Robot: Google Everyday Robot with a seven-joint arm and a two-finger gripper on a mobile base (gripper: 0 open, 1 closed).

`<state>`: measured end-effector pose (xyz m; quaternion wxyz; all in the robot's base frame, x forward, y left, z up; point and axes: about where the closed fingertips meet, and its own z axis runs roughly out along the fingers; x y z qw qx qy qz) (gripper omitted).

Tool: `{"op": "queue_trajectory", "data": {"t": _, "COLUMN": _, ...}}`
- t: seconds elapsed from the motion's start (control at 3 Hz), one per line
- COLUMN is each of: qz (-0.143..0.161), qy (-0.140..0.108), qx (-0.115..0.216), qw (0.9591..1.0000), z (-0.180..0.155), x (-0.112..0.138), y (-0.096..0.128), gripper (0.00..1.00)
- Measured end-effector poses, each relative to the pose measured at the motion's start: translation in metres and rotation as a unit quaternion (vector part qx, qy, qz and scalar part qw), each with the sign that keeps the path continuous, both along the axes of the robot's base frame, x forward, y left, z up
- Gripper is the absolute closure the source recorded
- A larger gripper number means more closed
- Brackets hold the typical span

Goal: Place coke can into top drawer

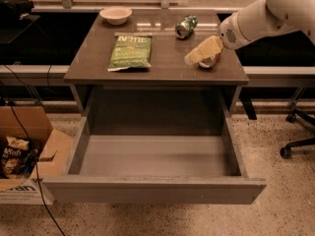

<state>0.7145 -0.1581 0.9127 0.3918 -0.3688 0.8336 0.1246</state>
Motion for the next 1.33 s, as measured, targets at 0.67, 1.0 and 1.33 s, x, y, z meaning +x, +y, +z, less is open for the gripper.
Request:
{"op": "queue_trajectory", "data": {"t": 0.67, "qz": -0.061, "qy": 0.003, "qx": 0.051, "qw": 0.9968, "z": -0.026, "x": 0.035, "y": -0.017, "gripper": 0.00}}
{"op": "queue_trajectory", "data": {"t": 1.0, "qz": -0.098, "qy": 0.010, "qx": 0.082, "qw": 0.9918, "z": -0.040, "x": 0.049, "y": -0.028, "gripper": 0.00}}
{"op": "queue_trajectory", "data": {"t": 1.33, "qz": -0.133, "qy": 0.019, "qx": 0.119, "qw": 0.9837, "z": -0.051, "x": 0.064, "y": -0.037, "gripper": 0.00}}
